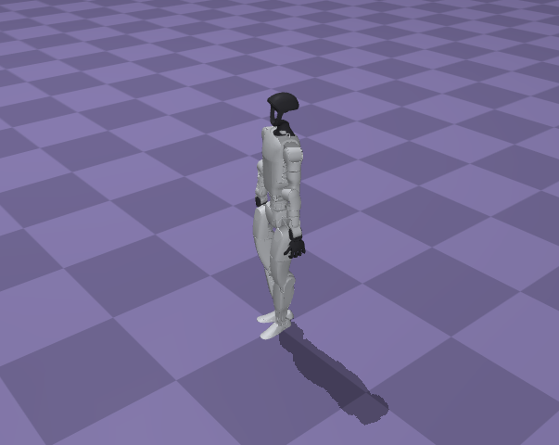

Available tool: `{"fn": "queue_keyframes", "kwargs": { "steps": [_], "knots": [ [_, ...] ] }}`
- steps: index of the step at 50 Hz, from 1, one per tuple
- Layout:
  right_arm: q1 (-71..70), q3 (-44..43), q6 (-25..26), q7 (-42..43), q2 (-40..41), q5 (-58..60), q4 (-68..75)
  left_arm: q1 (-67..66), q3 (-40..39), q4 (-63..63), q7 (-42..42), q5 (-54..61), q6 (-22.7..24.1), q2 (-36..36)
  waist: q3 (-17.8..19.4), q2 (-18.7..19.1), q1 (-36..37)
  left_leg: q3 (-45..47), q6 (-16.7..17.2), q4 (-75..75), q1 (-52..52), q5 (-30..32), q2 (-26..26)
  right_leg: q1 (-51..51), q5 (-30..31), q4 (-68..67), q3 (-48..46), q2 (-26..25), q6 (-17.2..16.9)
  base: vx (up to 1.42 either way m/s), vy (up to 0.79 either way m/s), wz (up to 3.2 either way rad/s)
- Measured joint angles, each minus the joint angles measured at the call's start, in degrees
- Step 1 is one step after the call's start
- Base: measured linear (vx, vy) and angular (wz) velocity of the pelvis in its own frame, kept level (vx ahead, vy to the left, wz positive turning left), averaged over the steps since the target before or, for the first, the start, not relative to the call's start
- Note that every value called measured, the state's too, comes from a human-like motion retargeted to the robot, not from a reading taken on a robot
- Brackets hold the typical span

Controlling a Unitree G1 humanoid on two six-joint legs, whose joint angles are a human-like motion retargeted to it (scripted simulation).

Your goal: In place motions

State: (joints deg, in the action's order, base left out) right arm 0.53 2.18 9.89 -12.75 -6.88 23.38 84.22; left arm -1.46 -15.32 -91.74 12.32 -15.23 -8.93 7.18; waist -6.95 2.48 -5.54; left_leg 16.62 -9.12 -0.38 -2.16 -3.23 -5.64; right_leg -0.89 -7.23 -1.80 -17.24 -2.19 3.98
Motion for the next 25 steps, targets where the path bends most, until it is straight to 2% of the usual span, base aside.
{"fn": "queue_keyframes", "kwargs": {
  "steps": [8, 25],
  "knots": [
    [0.02, 0.51, -0.30, 0.08, -0.29, 2.12, 0.33, 0.43, 0.97, -0.70, -3.45, -0.24, 0.02, -0.54, 0.49, 0.17, -1.14, -1.30, 0.16, 0.20, -0.12, 0.47, -0.25, -0.50, -0.18, 0.28, -1.74, 0.16, 0.13, -0.01, 0.00, 0.15],
    [0.48, -0.52, 0.75, 1.14, -1.38, 1.70, 3.13, 0.01, 0.35, -1.25, -2.71, -0.11, 0.10, -0.30, 0.23, 0.33, -2.13, -2.30, 0.70, 0.34, -1.00, 1.09, -0.01, -0.12, -0.12, 0.45, -2.79, 0.41, 0.18, 0.00, 0.00, 0.00]
  ]
}}
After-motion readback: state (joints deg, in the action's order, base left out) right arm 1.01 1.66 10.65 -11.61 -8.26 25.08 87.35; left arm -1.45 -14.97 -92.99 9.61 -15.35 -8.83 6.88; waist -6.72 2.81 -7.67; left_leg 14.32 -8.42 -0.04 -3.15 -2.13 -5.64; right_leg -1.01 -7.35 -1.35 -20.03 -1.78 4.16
